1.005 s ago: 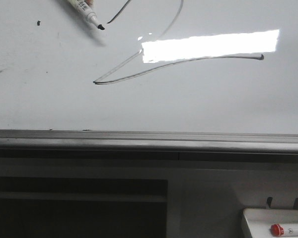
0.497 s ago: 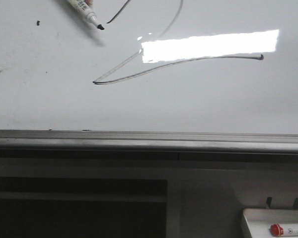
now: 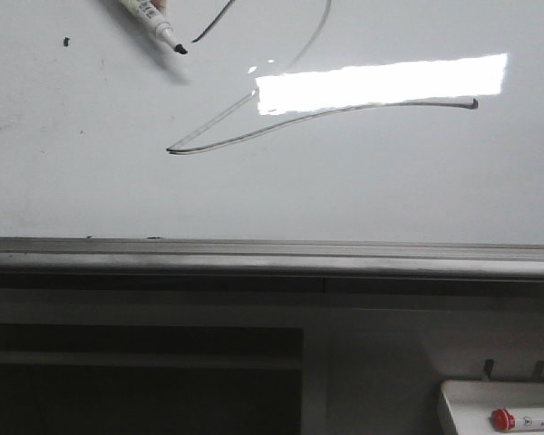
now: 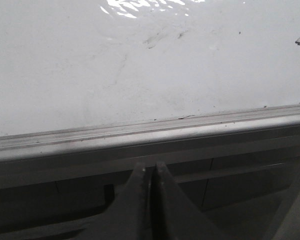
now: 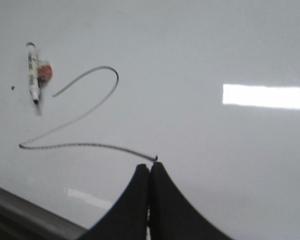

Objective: Write number 2 on whiteboard

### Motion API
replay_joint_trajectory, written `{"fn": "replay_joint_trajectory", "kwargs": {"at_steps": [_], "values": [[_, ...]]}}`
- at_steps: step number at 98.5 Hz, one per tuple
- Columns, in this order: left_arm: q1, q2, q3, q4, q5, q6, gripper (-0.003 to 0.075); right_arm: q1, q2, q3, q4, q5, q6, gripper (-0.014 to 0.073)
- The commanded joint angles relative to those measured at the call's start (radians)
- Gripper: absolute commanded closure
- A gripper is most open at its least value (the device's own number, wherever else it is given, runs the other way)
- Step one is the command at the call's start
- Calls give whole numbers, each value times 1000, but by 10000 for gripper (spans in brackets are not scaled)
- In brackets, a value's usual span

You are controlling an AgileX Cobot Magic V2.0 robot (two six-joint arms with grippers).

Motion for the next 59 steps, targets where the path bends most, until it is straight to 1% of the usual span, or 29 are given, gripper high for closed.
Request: {"fn": "replay_joint_trajectory", "kwargs": {"at_steps": [1,5,9,11,15,21,22,28,46,59], "values": [[5,-27,9,-5,-62,-7,741,-47,8,64,-397,-117,452,654],[5,-27,9,-5,-62,-7,741,-81,8,107,-519,-117,588,654],[5,-27,9,-5,-62,-7,741,-113,8,148,-564,-120,633,654],[5,-27,9,-5,-62,-7,741,-126,7,161,-567,-126,635,654],[5,-27,9,-5,-62,-7,741,-143,1,153,-575,-37,635,654],[5,-27,9,-5,-62,-7,741,-160,-15,156,-575,-8,635,654],[5,-27,9,-5,-62,-7,741,-162,-20,156,-573,22,635,654],[5,-27,9,-5,-62,-7,741,-166,-48,156,-573,87,635,654],[5,-27,9,-7,-62,-7,741,-166,-182,156,-550,359,633,654],[5,-27,9,-11,-64,-7,741,-166,-181,156,-548,359,633,654]]}}
